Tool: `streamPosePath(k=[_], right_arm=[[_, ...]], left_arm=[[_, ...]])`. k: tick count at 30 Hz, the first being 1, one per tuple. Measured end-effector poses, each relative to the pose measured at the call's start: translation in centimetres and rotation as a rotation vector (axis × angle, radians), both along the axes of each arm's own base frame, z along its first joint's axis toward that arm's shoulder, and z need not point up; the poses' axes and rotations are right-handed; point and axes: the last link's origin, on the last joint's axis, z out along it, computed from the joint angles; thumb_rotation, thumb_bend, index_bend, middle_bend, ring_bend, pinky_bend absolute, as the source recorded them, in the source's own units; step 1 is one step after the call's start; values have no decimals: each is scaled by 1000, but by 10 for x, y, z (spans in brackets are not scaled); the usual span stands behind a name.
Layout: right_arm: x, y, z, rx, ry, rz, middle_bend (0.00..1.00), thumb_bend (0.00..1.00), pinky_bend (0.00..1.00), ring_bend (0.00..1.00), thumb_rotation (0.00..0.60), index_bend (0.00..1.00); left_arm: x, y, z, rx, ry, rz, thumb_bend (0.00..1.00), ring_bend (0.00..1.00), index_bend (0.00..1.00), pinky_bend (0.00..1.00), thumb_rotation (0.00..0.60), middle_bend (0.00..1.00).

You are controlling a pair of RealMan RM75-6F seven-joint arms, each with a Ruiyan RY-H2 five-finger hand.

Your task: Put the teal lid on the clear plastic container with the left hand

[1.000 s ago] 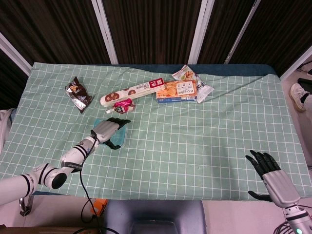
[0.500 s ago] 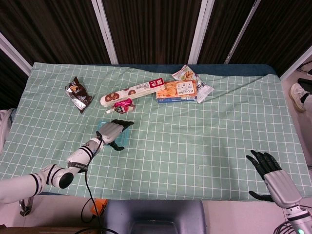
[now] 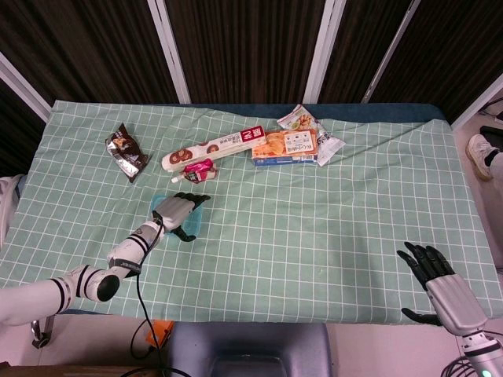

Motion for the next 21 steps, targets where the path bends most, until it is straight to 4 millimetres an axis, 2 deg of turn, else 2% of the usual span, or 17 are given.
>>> streamPosePath(k=[17,20,21], right_arm=[[0,0,1,1,-1,1,63,186,0,0,600,0],[0,0,1,1,-2,0,63,186,0,0,600,0],[0,0,1,1,-3,0,63,186,0,0,600,0]], left_arm=[[-5,-1,-2,-18,25,42,319,569,0,598,600,624],[-5,-1,-2,-22,23,47,318,512,0,538,600,573],[-5,-1,-2,-24,20,50,317,458,0,478,600,521]])
